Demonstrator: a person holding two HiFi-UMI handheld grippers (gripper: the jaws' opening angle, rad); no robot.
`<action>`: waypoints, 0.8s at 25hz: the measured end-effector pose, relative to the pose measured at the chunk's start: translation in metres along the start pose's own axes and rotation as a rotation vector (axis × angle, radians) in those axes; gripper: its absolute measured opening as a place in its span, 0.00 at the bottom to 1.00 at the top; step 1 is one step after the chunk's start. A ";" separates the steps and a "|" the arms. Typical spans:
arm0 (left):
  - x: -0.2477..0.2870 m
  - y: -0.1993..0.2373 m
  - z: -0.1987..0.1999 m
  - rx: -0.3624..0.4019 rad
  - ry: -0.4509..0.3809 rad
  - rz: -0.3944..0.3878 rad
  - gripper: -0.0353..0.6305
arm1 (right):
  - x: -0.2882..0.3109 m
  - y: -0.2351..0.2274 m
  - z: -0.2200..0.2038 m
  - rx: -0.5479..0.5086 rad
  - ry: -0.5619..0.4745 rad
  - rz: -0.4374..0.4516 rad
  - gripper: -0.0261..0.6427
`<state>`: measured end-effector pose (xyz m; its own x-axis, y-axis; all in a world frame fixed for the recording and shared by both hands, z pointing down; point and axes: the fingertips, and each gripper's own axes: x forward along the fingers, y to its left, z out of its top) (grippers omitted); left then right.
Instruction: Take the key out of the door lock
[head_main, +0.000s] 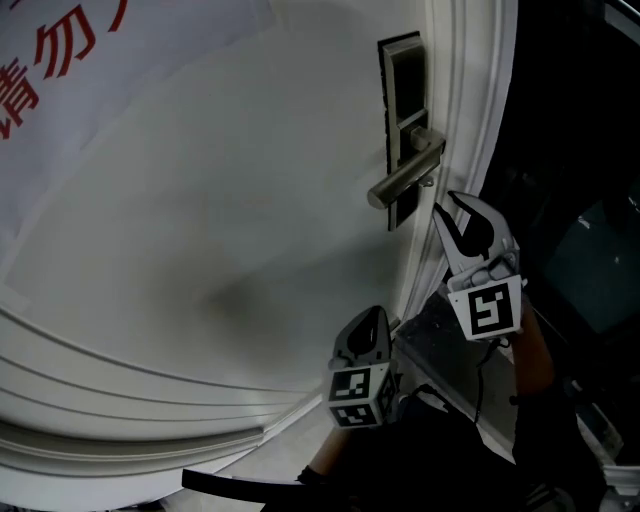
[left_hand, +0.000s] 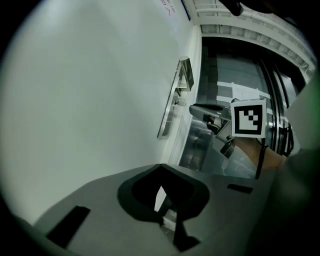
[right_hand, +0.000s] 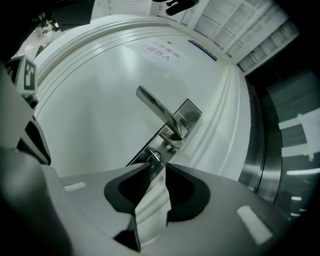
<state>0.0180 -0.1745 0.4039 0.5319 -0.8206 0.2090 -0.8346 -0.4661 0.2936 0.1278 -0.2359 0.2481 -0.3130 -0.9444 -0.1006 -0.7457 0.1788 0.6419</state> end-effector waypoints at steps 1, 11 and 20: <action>0.001 0.001 0.004 -0.005 -0.009 0.016 0.05 | 0.006 -0.001 0.000 -0.048 -0.001 0.014 0.13; 0.013 0.009 0.025 -0.046 -0.074 0.155 0.05 | 0.040 0.000 0.004 -0.368 -0.076 0.076 0.13; 0.004 0.012 0.027 -0.042 -0.092 0.200 0.05 | 0.046 0.003 0.006 -0.476 -0.115 0.068 0.10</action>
<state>0.0068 -0.1923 0.3831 0.3397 -0.9229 0.1814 -0.9142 -0.2787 0.2941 0.1073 -0.2775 0.2412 -0.4343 -0.8937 -0.1123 -0.3783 0.0678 0.9232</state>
